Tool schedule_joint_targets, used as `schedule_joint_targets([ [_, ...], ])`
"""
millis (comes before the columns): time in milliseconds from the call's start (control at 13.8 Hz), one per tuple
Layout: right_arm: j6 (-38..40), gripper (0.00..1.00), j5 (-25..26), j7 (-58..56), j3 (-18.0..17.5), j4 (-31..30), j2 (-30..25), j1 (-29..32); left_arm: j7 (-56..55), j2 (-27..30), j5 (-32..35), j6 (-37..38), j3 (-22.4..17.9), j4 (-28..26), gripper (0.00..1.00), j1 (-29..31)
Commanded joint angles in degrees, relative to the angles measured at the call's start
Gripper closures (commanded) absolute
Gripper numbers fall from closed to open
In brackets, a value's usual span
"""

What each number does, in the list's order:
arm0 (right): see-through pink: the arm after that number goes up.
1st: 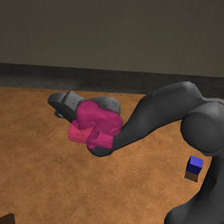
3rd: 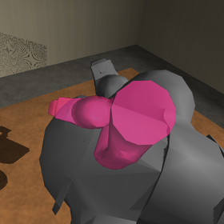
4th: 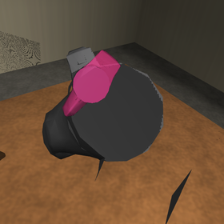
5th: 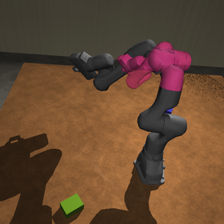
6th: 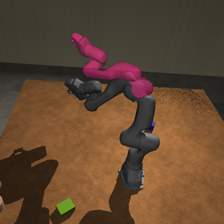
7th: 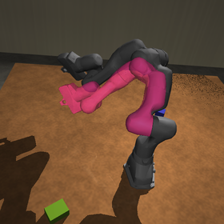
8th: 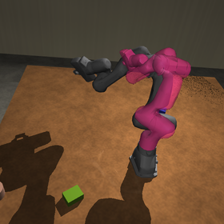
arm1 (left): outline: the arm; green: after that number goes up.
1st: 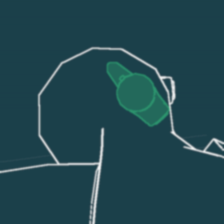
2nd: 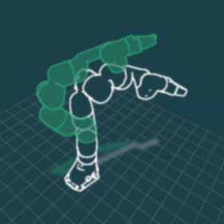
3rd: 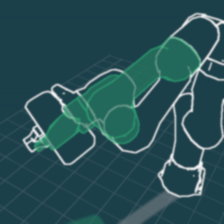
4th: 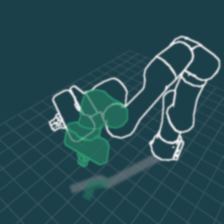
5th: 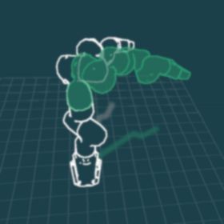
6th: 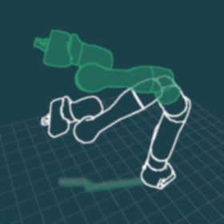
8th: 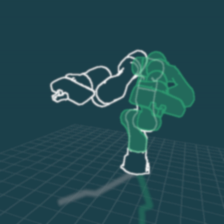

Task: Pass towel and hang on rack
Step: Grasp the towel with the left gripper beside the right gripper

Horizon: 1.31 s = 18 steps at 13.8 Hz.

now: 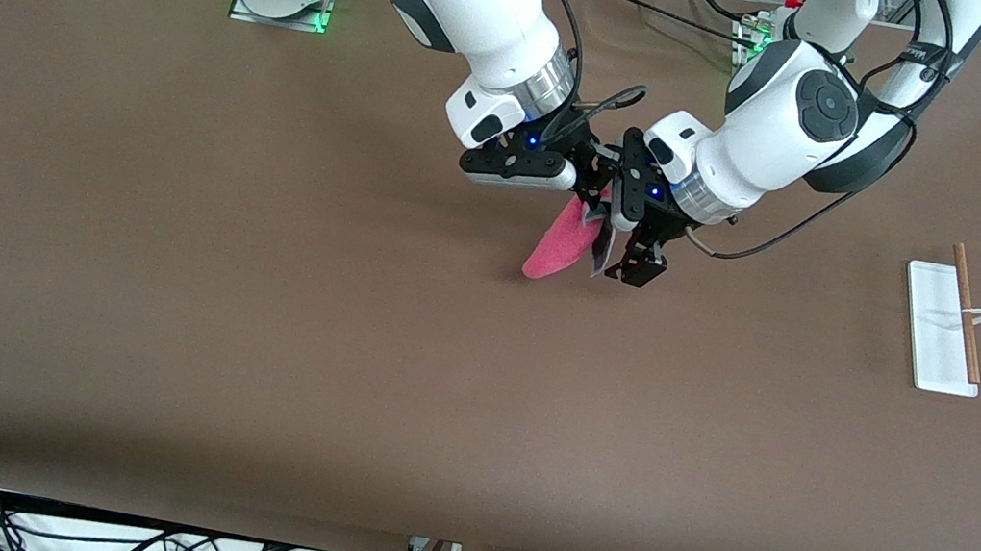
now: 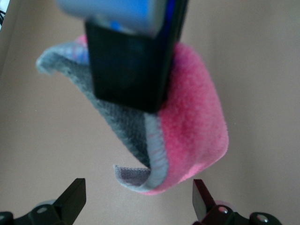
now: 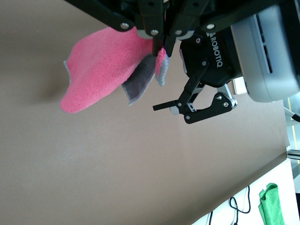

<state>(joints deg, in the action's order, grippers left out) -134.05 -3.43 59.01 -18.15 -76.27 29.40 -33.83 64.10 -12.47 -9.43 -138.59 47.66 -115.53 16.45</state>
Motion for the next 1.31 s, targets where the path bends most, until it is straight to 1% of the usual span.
schedule_joint_targets([
  [0,0.5,1.0,-0.6,0.3,0.1,1.7,0.7,-0.4,0.4,-0.4,1.0,0.3,1.0,0.3,0.0,0.9],
  [73,0.5,1.0,-0.6,0.3,0.1,1.7,0.7,-0.4,1.1,-0.7,1.0,0.3,1.0,0.3,0.13,0.9],
  [218,0.5,1.0,-0.6,0.3,0.1,1.7,0.7,-0.4,2.1,-1.1,1.0,0.3,1.0,0.2,0.47,0.9],
  [363,0.5,1.0,-0.7,0.3,0.2,1.7,0.7,-0.4,2.4,-1.2,1.0,0.3,1.0,0.2,0.77,0.9],
  [581,0.5,1.0,-0.6,0.1,0.2,1.7,0.7,-0.4,2.3,-1.2,1.1,0.4,2.1,0.1,1.0,1.0],
  [871,0.5,1.0,-0.6,0.1,0.2,1.7,0.7,-0.4,2.3,-1.1,3.4,0.9,2.1,0.1,1.0,1.0],
  [1089,0.5,1.0,-0.7,0.0,0.2,1.7,0.6,-0.4,2.5,0.0,3.4,4.3,2.1,0.1,1.0,4.1],
  [1161,0.6,0.78,-0.7,0.0,0.2,1.7,0.6,-0.3,3.0,0.4,3.4,4.8,2.1,0.1,1.0,5.3],
  [1234,0.6,0.01,-0.3,-0.5,0.3,1.7,0.6,-0.3,3.7,0.9,3.4,5.1,2.1,0.0,1.0,5.6],
])
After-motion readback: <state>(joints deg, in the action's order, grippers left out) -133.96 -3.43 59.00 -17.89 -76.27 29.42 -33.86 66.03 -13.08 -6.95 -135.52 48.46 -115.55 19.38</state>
